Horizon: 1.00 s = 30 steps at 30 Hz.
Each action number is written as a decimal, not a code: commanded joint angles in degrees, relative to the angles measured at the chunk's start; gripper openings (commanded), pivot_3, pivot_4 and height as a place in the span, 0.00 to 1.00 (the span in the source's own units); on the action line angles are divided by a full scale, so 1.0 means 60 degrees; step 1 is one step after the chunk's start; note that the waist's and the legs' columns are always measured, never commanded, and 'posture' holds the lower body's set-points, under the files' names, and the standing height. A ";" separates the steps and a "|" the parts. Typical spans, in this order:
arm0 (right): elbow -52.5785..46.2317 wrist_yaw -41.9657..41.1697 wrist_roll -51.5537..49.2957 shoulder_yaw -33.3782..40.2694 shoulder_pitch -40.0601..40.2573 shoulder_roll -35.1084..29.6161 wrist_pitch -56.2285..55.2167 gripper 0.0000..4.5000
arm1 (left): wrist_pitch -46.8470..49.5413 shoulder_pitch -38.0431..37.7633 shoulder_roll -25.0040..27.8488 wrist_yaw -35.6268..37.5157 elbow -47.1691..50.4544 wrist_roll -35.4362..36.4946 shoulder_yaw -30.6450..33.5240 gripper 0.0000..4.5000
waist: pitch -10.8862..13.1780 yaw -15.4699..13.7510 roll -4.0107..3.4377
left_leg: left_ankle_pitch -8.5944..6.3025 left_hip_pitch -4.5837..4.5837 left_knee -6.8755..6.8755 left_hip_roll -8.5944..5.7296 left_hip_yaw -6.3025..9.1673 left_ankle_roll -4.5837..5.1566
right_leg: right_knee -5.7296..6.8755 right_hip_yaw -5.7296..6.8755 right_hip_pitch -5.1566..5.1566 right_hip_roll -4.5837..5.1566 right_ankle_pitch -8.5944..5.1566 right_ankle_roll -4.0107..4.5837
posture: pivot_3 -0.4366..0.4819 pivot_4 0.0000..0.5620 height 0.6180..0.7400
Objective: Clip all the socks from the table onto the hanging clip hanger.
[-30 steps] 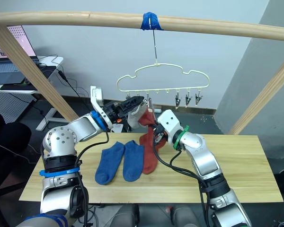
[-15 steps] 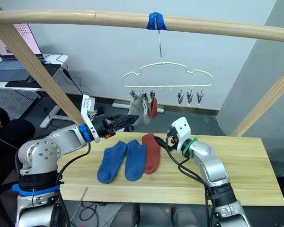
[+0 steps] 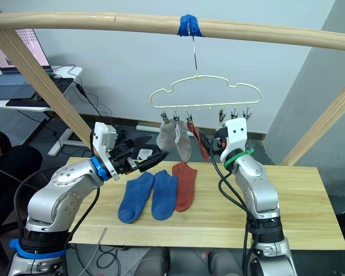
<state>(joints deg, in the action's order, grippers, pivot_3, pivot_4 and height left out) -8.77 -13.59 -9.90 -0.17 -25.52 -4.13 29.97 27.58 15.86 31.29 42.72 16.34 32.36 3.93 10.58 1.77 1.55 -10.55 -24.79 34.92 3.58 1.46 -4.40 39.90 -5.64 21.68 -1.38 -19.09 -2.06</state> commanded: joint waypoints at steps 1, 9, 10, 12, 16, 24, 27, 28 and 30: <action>0.0062 0.0294 0.0050 0.0184 -0.0367 0.0052 -0.0367 0.99 | -0.0779 -0.0017 -0.0144 0.0161 0.0274 -0.0129 0.0179 1.00 | 0.0000 -0.0003 0.0000 | 0.0000 -0.0002 -0.0002 0.0000 0.0001 0.0000 | 0.0001 0.0002 0.0002 0.0000 0.0000 0.0000 | 0.53 0.27 1.00; 0.0578 0.0530 0.0063 0.0085 -0.0916 0.0174 -0.0666 0.99 | -0.0806 -0.0163 -0.0420 -0.0109 0.0733 0.0020 0.0165 1.00 | 0.0001 0.0006 -0.0001 | 0.0000 -0.0002 -0.0002 0.0003 0.0001 0.0001 | 0.0006 -0.0001 0.0004 -0.0004 0.0000 0.0000 | 0.53 0.29 1.00; 0.0603 0.0539 0.0027 0.0085 -0.0951 0.0217 -0.0692 0.99 | -0.0839 -0.0196 -0.0462 -0.0151 0.0762 0.0000 0.0169 1.00 | 0.0001 -0.0001 -0.0001 | 0.0000 -0.0003 -0.0002 0.0003 0.0001 0.0001 | 0.0006 -0.0001 0.0005 -0.0004 0.0000 0.0000 | 0.54 0.29 1.00; 0.0624 0.0537 -0.0004 0.0065 -0.1000 0.0266 -0.0739 0.99 | -0.0873 -0.0245 -0.0507 -0.0178 0.0809 -0.0021 0.0156 1.00 | 0.0001 -0.0006 -0.0001 | 0.0000 -0.0003 -0.0003 0.0003 0.0002 0.0001 | 0.0005 0.0002 0.0005 -0.0004 0.0000 0.0000 | 0.54 0.29 1.00; 0.0699 0.0569 0.0024 0.0012 -0.1137 0.0362 -0.0818 0.99 | -0.0887 -0.0338 -0.0572 -0.0202 0.0919 -0.0042 0.0115 1.00 | 0.0001 -0.0008 -0.0002 | 0.0000 -0.0003 -0.0003 0.0002 0.0002 0.0001 | 0.0007 0.0001 0.0005 -0.0003 0.0000 0.0001 | 0.54 0.29 1.00; 0.1017 0.0678 -0.0043 0.0071 -0.1398 0.0566 -0.0996 0.99 | -0.0974 -0.0288 -0.0768 -0.0278 0.0992 -0.0157 0.0015 1.00 | 0.0001 -0.0009 -0.0002 | 0.0000 -0.0002 -0.0002 0.0003 0.0002 0.0001 | 0.0009 0.0001 0.0005 -0.0005 0.0000 0.0001 | 0.54 0.29 1.00; 0.1099 0.0681 -0.0111 0.0142 -0.1465 0.0629 -0.1056 0.99 | -0.0973 -0.0277 -0.0839 -0.0295 0.1060 -0.0145 -0.0032 1.00 | 0.0002 -0.0011 -0.0003 | 0.0000 -0.0003 -0.0003 0.0002 0.0002 0.0001 | 0.0008 0.0001 0.0005 -0.0004 0.0000 0.0001 | 0.54 0.30 1.00; 0.1130 0.0680 -0.0150 0.0166 -0.1511 0.0660 -0.1062 0.99 | -0.0979 -0.0285 -0.0860 -0.0299 0.1097 -0.0143 -0.0064 1.00 | 0.0002 -0.0010 -0.0003 | 0.0000 -0.0002 -0.0002 0.0002 0.0002 0.0001 | 0.0009 0.0001 0.0005 -0.0004 0.0000 0.0001 | 0.54 0.30 1.00; 0.1179 0.0679 -0.0195 0.0189 -0.1576 0.0691 -0.1065 0.99 | -0.0991 -0.0288 -0.0885 -0.0309 0.1133 -0.0151 -0.0108 1.00 | 0.0003 -0.0009 -0.0004 | 0.0000 -0.0002 -0.0002 0.0003 0.0003 0.0001 | 0.0010 0.0001 0.0005 -0.0004 0.0001 0.0001 | 0.53 0.30 1.00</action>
<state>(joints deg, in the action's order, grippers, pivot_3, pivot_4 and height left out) -0.61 -9.71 -10.28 0.39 -33.13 -0.21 25.23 23.10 13.81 26.05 40.74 20.30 31.33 3.43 10.60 1.72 1.52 -10.55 -24.80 34.90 3.60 1.47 -4.39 39.96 -5.63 21.71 -1.41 -19.08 -2.06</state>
